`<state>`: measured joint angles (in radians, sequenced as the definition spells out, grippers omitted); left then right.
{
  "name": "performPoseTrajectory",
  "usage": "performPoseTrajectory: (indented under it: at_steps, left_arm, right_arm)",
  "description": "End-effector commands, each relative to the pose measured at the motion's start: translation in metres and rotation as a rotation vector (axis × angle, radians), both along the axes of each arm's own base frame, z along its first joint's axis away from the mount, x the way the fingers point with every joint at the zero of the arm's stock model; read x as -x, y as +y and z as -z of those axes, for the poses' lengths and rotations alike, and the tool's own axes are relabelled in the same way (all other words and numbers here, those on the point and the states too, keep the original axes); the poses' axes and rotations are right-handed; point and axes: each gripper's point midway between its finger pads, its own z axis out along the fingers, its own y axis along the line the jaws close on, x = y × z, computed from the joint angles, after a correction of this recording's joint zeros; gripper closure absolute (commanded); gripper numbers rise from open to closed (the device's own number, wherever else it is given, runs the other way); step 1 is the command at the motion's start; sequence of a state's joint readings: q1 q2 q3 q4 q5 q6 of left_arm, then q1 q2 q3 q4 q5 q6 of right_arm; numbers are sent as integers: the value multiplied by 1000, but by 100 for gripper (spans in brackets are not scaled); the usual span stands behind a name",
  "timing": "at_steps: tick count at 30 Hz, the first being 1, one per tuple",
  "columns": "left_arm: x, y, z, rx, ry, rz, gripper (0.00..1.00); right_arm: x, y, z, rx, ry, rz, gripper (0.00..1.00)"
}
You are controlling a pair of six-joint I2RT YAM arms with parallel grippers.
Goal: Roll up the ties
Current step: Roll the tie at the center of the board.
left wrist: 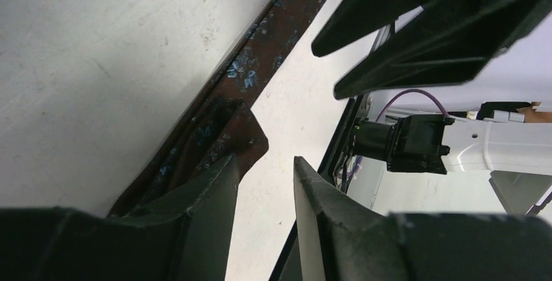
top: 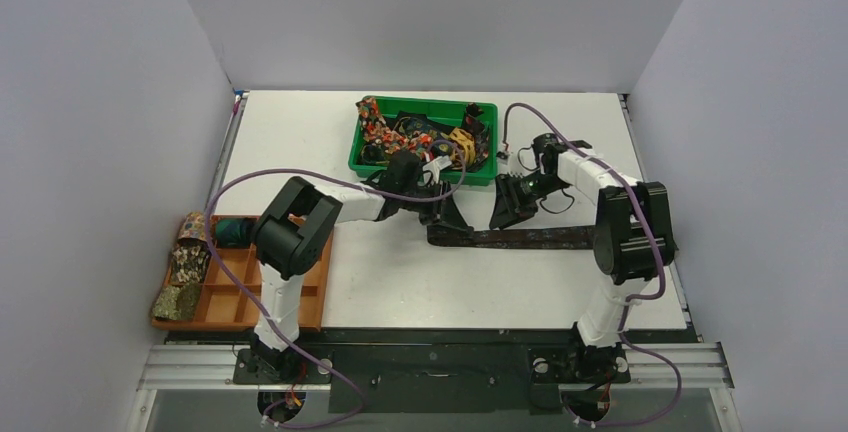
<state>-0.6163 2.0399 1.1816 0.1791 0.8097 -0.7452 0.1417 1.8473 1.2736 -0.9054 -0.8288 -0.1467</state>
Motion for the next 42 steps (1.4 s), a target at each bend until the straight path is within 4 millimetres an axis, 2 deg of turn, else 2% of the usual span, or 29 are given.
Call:
performPoseTrajectory:
  at_steps: [1,12,17,19,21,22,23,24,25,26,27,28,29,30,31,32,33,34,35,38,42]
  left_arm:
    - [-12,-6,-6,48,-27,-4,66]
    - [-10,-3,2,50,-11,-5,69]
    - [-9,-2,3,52,-11,-5,70]
    - [-9,0,2,54,-16,-4,69]
    - [-12,5,-3,53,-51,-1,66]
    - [-14,7,-11,54,-80,-3,62]
    - [-17,14,-10,40,-111,-1,60]
    - [-21,18,-22,46,-159,-5,55]
    - [-25,26,-21,24,-211,-3,52]
    - [-26,30,-37,32,-271,3,47]
    - [-29,38,-35,-4,-378,35,44]
    - [-29,41,-49,-12,-440,37,39]
    - [-28,47,-45,-51,-517,67,32]
    - [-25,49,-56,-53,-589,87,29]
    - [-25,55,-49,-95,-675,115,24]
    - [-23,55,-57,-94,-744,130,22]
    - [-19,59,-49,-112,-810,174,19]
    - [-16,56,-53,-105,-870,199,17]
    - [-13,59,-46,-121,-922,235,16]
    - [-5,49,-38,-123,-1045,336,12]
    - [-6,33,-29,-156,-1148,406,11]
  right_arm:
    - [-7,23,-6,-55,-27,-16,66]
    - [-10,55,13,-20,-14,-27,64]
    - [-11,60,24,22,-5,-29,64]
    - [-12,60,28,37,-4,-33,69]
    - [-13,56,34,64,-9,-37,84]
    - [-14,53,37,84,-15,-39,88]
    - [-12,50,40,95,-9,-37,94]
    - [-12,47,42,108,-24,-54,96]
    - [-11,45,44,112,-22,-57,100]
    - [-10,44,45,117,-24,-63,100]
    - [-8,43,46,120,-21,-65,100]
    - [-8,43,47,121,-25,-70,100]
    - [-8,42,47,120,-28,-73,100]
    - [-7,42,47,119,-27,-75,100]
    - [-7,43,45,113,-34,-80,100]
    - [-6,45,43,100,-34,-84,100]
    - [-6,45,41,92,-43,-90,100]
    - [-5,47,39,79,-46,-94,100]
    - [-5,48,37,71,-54,-100,100]
    - [-5,50,34,45,-64,-106,100]
    - [-4,53,32,30,-72,-115,100]
